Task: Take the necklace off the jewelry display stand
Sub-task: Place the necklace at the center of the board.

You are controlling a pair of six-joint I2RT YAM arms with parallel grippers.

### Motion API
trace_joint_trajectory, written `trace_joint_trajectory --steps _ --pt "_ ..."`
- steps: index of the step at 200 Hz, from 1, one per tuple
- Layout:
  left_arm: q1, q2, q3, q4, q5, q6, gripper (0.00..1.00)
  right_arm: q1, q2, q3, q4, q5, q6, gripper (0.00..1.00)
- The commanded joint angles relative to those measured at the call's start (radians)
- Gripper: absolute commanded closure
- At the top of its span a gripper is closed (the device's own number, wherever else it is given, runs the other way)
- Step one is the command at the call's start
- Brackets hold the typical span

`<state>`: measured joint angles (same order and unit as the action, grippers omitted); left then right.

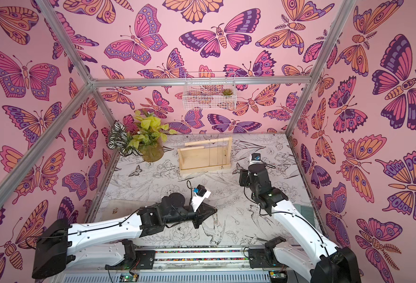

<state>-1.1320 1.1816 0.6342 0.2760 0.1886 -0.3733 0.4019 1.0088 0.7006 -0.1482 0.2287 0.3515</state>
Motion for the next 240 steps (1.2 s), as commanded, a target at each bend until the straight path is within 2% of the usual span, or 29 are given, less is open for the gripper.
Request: trace_joint_trajectory --steps 1,36,50,82,111,148,179,194,203,218,228,240 --pt "-0.032 0.021 -0.040 0.046 -0.063 -0.034 1.00 0.004 -0.033 -0.007 -0.026 0.020 0.009 0.45" --pt "-0.035 0.081 -0.067 0.114 -0.115 -0.026 1.00 0.005 -0.035 -0.013 -0.034 -0.002 0.018 0.45" --pt "-0.033 0.157 -0.063 0.142 -0.136 0.001 0.97 0.005 -0.035 -0.016 -0.036 -0.022 0.031 0.46" --pt "-0.010 0.300 -0.007 0.163 -0.106 0.045 0.88 0.008 -0.026 -0.033 -0.029 -0.041 0.035 0.47" --pt "0.036 0.388 0.022 0.207 -0.085 0.065 0.87 0.008 -0.022 -0.044 -0.028 -0.043 0.026 0.47" --pt "0.119 0.458 0.083 0.210 -0.030 0.089 0.88 0.009 -0.001 -0.064 -0.011 -0.072 0.032 0.47" --pt "0.180 0.513 0.145 0.203 0.021 0.096 0.96 0.030 0.026 -0.075 0.005 -0.118 0.056 0.50" --pt "0.207 0.517 0.157 0.195 0.022 0.084 0.97 0.074 0.041 -0.063 -0.023 -0.125 0.062 0.50" --pt "0.226 0.500 0.150 0.185 0.000 0.073 0.86 0.117 0.046 -0.052 -0.060 -0.101 0.070 0.50" --pt "0.250 0.435 0.120 0.167 -0.054 0.068 0.77 0.183 0.047 -0.041 -0.121 -0.094 0.118 0.50" --pt "0.266 0.382 0.106 0.128 -0.109 0.061 0.67 0.230 0.048 -0.032 -0.178 -0.076 0.155 0.51" --pt "0.288 0.321 0.106 0.061 -0.141 0.055 0.55 0.287 0.061 -0.015 -0.263 -0.033 0.201 0.55"
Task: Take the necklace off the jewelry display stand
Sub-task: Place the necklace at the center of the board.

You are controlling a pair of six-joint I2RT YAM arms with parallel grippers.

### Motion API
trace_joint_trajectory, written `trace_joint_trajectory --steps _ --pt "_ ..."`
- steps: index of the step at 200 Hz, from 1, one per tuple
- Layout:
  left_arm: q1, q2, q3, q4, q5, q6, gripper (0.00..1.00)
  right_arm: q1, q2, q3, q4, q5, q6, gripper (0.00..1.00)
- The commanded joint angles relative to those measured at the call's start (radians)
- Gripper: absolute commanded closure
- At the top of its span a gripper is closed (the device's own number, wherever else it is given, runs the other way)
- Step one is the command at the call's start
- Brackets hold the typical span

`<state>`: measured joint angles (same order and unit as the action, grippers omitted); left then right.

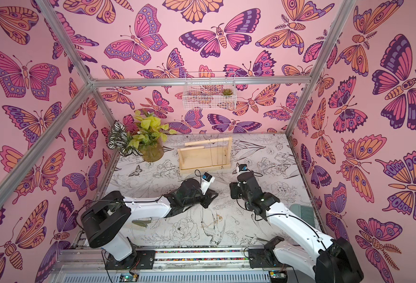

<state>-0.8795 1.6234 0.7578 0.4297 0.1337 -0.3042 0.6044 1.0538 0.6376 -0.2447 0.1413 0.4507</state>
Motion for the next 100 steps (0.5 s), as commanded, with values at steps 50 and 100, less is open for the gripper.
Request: trace_joint_trajectory --steps 50,100 --pt "0.070 -0.310 -0.100 -0.192 -0.097 -0.051 0.47 0.251 0.166 0.146 -0.409 0.097 0.183 0.58" --pt "0.108 -0.441 -0.195 -0.205 -0.073 -0.056 0.46 0.367 0.347 0.213 -0.378 0.012 0.186 0.56"
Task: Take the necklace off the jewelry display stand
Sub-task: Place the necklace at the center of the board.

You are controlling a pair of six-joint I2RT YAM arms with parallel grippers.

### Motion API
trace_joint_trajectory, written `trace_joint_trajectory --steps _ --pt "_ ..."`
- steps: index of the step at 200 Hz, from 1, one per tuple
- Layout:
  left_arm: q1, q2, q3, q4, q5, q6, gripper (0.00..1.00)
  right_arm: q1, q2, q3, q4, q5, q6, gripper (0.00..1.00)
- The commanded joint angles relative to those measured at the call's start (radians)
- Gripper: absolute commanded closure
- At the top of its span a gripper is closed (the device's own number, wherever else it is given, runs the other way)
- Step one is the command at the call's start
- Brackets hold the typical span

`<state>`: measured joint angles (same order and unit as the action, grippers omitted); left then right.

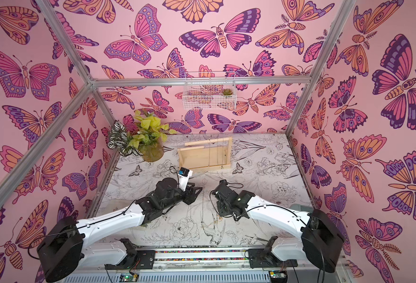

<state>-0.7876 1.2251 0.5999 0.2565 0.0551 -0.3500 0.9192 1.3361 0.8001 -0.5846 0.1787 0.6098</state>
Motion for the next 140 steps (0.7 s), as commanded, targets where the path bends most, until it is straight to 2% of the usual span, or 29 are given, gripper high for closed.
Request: trace_joint_trajectory --steps 1,35,82,140 --pt "0.017 -0.044 -0.038 -0.032 0.007 -0.010 0.46 0.053 0.069 0.052 -0.038 -0.027 0.027 0.56" --pt "0.031 -0.093 -0.071 -0.039 0.018 -0.010 0.46 0.098 0.191 0.094 -0.045 -0.023 0.043 0.55" --pt "0.039 -0.139 -0.099 -0.052 0.022 -0.018 0.46 0.101 0.205 0.081 -0.049 0.042 0.090 0.60" --pt "0.041 -0.141 -0.095 -0.058 0.023 -0.020 0.47 0.103 0.290 0.048 0.007 0.011 0.104 0.61"
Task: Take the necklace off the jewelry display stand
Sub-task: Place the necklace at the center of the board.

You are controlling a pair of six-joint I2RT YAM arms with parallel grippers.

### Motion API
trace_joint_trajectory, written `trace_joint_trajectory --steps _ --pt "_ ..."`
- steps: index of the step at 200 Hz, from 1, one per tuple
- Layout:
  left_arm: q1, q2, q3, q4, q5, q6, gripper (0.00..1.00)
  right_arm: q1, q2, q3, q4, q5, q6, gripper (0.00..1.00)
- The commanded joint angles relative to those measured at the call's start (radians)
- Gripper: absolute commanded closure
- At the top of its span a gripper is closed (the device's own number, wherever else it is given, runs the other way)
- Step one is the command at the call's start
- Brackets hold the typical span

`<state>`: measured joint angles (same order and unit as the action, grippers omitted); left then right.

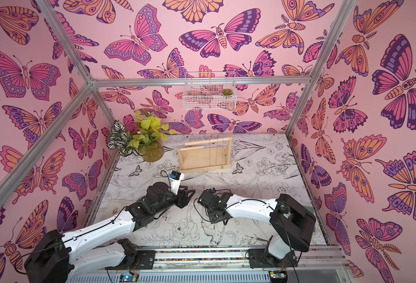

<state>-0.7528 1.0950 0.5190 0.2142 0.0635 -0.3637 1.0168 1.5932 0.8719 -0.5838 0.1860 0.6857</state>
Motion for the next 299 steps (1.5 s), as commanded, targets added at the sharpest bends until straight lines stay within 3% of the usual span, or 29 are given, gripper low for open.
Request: trace_joint_trajectory --steps 1,49,74,141,158,215,299 --pt "0.006 -0.010 -0.014 -0.015 0.015 -0.006 0.47 0.005 0.033 -0.025 0.007 0.005 0.029 0.61" --pt "0.006 -0.005 -0.013 -0.020 0.014 -0.011 0.48 0.002 0.039 -0.058 0.012 0.044 0.055 0.67" --pt "0.007 0.001 -0.009 -0.021 0.015 -0.011 0.48 -0.001 0.024 -0.080 0.018 0.047 0.070 0.83" --pt "0.007 0.022 0.009 -0.023 0.015 -0.004 0.49 -0.028 0.002 -0.122 0.051 0.029 0.071 0.90" --pt "0.007 0.022 0.010 -0.025 0.016 -0.004 0.49 -0.050 -0.001 -0.116 0.052 0.032 0.058 0.96" --pt "0.010 0.019 0.028 -0.060 0.011 0.005 0.49 -0.138 0.008 -0.059 0.033 0.018 -0.031 0.95" --pt "0.018 0.008 0.049 -0.101 0.012 -0.006 0.49 -0.278 0.137 0.116 0.007 -0.026 -0.180 0.93"
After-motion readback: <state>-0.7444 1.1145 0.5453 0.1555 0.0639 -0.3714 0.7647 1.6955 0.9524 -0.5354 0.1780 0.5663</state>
